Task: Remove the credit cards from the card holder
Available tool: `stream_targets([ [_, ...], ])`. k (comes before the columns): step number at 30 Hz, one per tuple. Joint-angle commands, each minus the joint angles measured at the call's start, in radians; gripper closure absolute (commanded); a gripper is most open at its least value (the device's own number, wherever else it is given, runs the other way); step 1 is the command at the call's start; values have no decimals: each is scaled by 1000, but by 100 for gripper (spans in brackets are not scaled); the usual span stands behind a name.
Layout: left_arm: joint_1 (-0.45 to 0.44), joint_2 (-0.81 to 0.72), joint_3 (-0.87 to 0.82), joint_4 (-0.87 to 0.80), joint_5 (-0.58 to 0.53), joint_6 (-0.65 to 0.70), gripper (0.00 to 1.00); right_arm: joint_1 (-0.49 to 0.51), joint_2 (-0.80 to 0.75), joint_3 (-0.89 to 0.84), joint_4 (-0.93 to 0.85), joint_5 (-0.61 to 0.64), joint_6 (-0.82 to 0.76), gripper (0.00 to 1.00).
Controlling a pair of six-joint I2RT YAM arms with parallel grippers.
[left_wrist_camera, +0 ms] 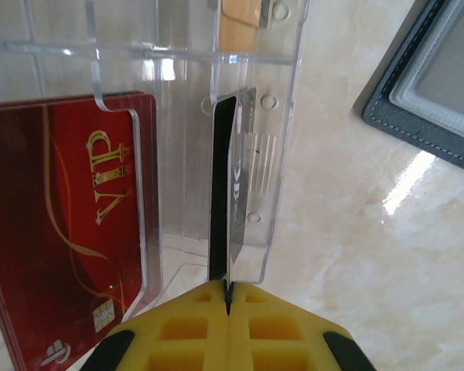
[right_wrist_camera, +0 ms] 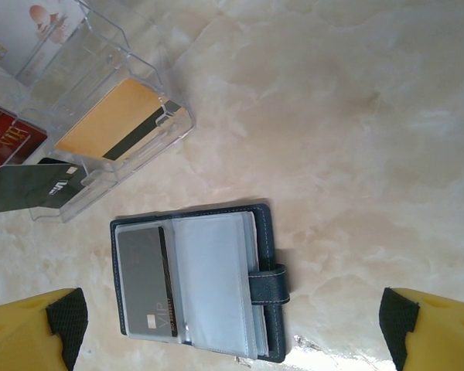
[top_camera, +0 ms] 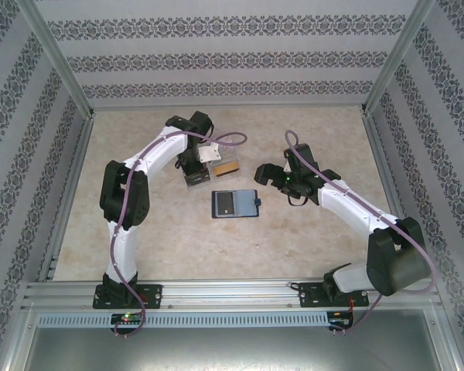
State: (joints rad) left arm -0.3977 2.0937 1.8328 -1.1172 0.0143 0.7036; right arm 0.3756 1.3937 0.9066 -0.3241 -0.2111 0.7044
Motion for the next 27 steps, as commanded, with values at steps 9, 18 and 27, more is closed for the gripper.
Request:
stream_targets([
  [9, 10, 38, 95, -63, -14, -7, 83, 11, 36, 17, 11, -9, 9, 2],
  [18, 10, -14, 90, -40, -2, -41, 74, 22, 35, 15, 7, 6, 4, 2],
  [27, 11, -274, -149, 256, 0, -303, 55, 142, 47, 40, -22, 93, -35, 11],
])
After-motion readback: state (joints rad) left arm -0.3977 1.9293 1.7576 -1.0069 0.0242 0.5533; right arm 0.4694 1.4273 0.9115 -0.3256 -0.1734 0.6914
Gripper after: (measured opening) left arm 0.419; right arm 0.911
